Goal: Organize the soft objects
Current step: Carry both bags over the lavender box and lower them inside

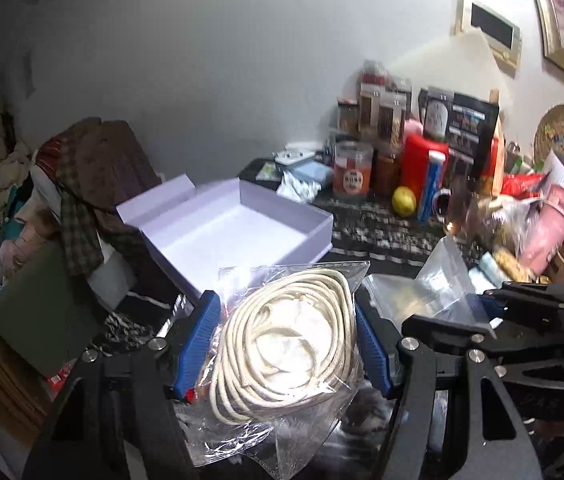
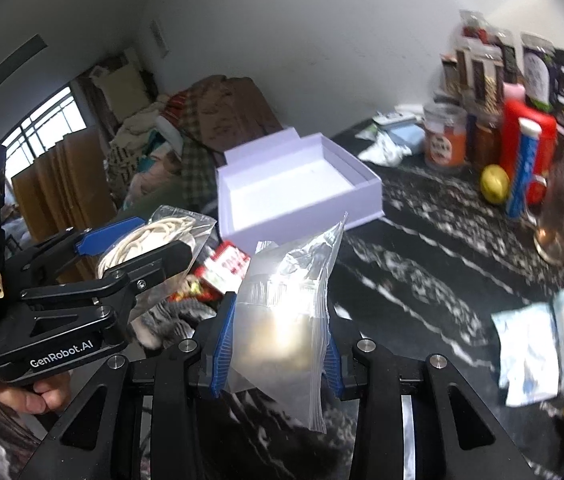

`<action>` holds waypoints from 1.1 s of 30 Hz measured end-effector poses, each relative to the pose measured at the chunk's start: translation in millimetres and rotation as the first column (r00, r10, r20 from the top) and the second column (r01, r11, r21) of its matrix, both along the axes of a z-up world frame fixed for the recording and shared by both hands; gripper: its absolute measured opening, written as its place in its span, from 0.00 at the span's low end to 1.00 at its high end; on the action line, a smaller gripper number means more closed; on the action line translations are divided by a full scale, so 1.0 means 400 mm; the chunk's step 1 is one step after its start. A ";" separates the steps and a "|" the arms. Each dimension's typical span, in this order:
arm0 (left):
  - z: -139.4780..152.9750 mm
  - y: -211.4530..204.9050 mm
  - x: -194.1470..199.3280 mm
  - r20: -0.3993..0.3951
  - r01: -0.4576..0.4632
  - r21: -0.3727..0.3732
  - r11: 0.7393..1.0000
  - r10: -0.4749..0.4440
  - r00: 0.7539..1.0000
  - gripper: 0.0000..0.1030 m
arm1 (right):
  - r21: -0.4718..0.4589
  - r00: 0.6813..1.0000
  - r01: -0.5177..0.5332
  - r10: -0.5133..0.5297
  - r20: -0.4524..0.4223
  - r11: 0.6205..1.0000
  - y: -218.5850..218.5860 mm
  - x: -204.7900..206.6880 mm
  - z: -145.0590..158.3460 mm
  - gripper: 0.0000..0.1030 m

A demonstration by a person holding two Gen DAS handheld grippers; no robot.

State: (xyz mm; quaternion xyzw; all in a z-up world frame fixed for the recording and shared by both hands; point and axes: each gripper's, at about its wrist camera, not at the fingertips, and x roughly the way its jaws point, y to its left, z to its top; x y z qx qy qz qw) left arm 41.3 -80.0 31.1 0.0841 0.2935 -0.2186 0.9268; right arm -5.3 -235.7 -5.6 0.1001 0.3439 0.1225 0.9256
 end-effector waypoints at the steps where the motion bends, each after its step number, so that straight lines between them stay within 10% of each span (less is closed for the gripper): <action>1: 0.011 0.001 0.006 0.015 -0.002 -0.005 1.000 0.002 1.000 0.64 | 0.000 1.000 -0.009 0.009 0.005 1.000 0.004 0.005 0.007 0.36; 33: 0.139 0.020 0.413 0.098 -0.073 -0.037 0.997 0.077 0.992 0.64 | -0.054 0.984 -0.085 0.092 0.151 0.995 0.008 0.397 0.192 0.36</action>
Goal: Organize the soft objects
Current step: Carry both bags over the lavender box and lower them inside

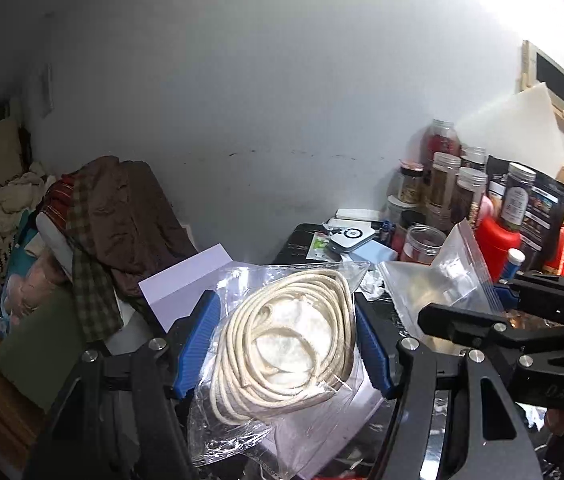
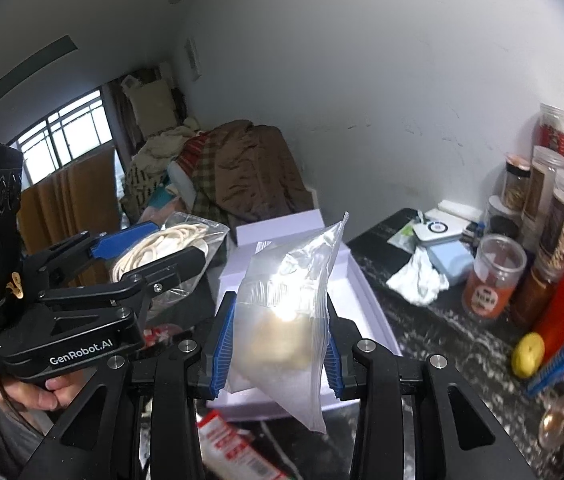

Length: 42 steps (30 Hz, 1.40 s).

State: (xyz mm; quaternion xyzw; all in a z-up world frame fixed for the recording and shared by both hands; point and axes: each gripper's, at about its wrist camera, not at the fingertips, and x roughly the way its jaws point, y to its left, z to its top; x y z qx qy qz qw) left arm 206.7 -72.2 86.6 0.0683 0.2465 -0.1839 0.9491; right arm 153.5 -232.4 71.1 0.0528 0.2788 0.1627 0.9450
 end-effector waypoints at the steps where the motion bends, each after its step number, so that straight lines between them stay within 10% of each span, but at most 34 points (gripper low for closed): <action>1: -0.004 -0.004 0.015 -0.002 0.000 0.007 1.000 0.000 1.000 0.64 | 0.000 1.000 0.002 -0.002 -0.001 1.000 -0.004 0.014 -0.001 0.36; 42: -0.266 -0.061 0.399 -0.258 -0.107 0.125 0.986 0.136 0.956 0.71 | -0.121 0.972 -0.045 0.015 -0.234 0.992 0.000 0.411 -0.184 0.39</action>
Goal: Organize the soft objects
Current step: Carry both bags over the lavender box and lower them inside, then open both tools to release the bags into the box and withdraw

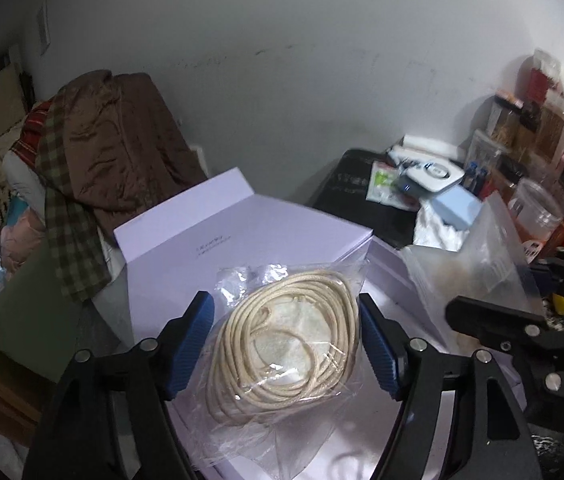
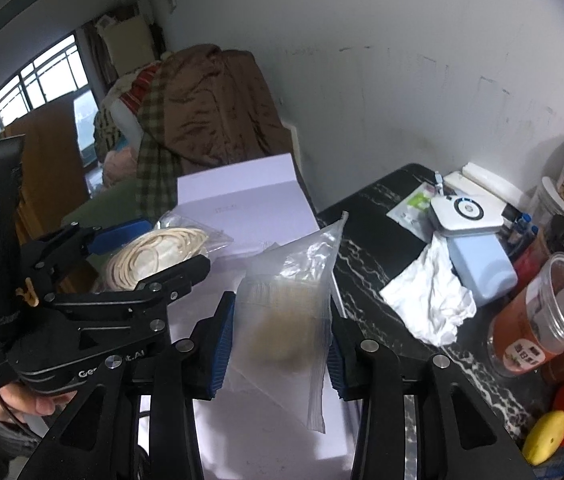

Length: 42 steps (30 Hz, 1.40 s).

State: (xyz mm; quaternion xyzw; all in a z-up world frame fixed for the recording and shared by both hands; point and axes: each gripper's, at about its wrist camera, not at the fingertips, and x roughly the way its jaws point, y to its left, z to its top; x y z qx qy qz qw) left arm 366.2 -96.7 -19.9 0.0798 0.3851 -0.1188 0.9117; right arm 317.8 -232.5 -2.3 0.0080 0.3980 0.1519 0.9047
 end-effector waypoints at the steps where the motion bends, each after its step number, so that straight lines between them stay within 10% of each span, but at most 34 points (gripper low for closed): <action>1: -0.004 -0.002 0.001 -0.007 -0.002 0.017 1.000 0.002 1.000 0.72 | -0.008 1.000 0.001 -0.001 -0.008 1.000 0.001 0.001 -0.005 0.40; 17: 0.046 0.005 -0.031 -0.002 -0.003 0.015 1.000 0.003 1.000 0.76 | -0.054 0.998 0.051 -0.052 -0.017 0.997 -0.007 -0.016 0.005 0.51; 42: 0.332 0.092 -0.275 0.234 -0.006 -0.066 0.998 0.021 0.972 0.76 | -0.059 0.975 0.060 -0.046 0.218 0.996 0.037 -0.247 0.269 0.52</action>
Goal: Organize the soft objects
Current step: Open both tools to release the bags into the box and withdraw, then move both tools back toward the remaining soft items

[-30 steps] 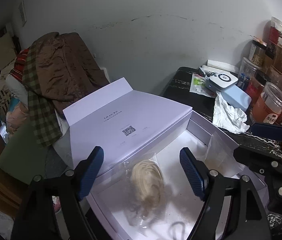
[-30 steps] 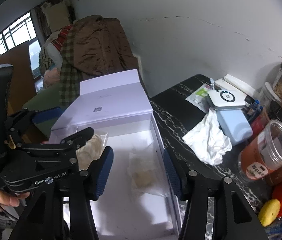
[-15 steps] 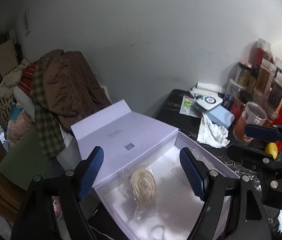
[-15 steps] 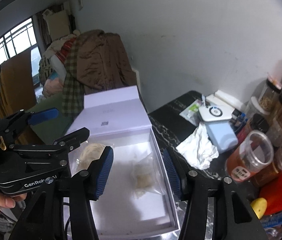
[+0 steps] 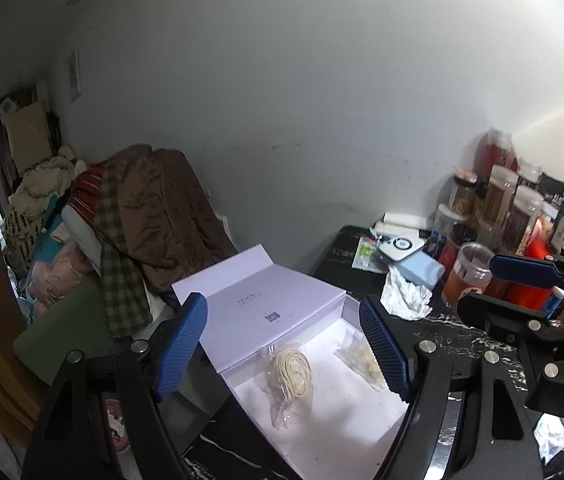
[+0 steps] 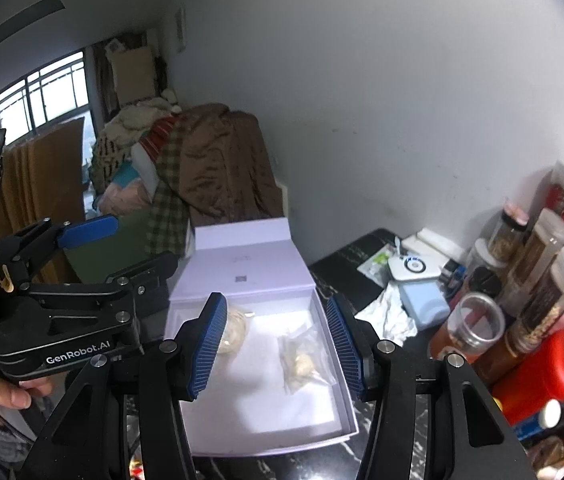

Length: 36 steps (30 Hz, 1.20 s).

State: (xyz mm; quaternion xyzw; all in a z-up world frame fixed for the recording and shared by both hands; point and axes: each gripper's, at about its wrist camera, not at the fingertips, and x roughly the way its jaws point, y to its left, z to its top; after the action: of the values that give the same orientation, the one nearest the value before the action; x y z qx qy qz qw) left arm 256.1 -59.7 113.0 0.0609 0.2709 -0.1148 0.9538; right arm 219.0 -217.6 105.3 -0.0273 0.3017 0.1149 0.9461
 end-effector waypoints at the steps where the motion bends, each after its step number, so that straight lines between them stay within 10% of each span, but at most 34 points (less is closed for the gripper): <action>1: 0.009 0.004 -0.013 0.008 -0.001 -0.003 1.000 0.001 1.000 0.76 | -0.001 1.000 -0.001 0.001 0.010 1.000 0.002 -0.012 0.009 0.52; 36: 0.061 0.103 -0.411 0.099 -0.032 -0.046 0.998 0.037 0.994 0.81 | -0.001 0.983 -0.047 0.046 0.178 0.999 0.058 -0.436 0.057 0.69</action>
State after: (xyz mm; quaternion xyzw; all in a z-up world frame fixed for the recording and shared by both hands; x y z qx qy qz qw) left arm 91.7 -18.6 137.2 0.0407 0.2215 -0.1012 0.9690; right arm 44.6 -194.5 127.9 -0.0427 0.2152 0.1345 0.9663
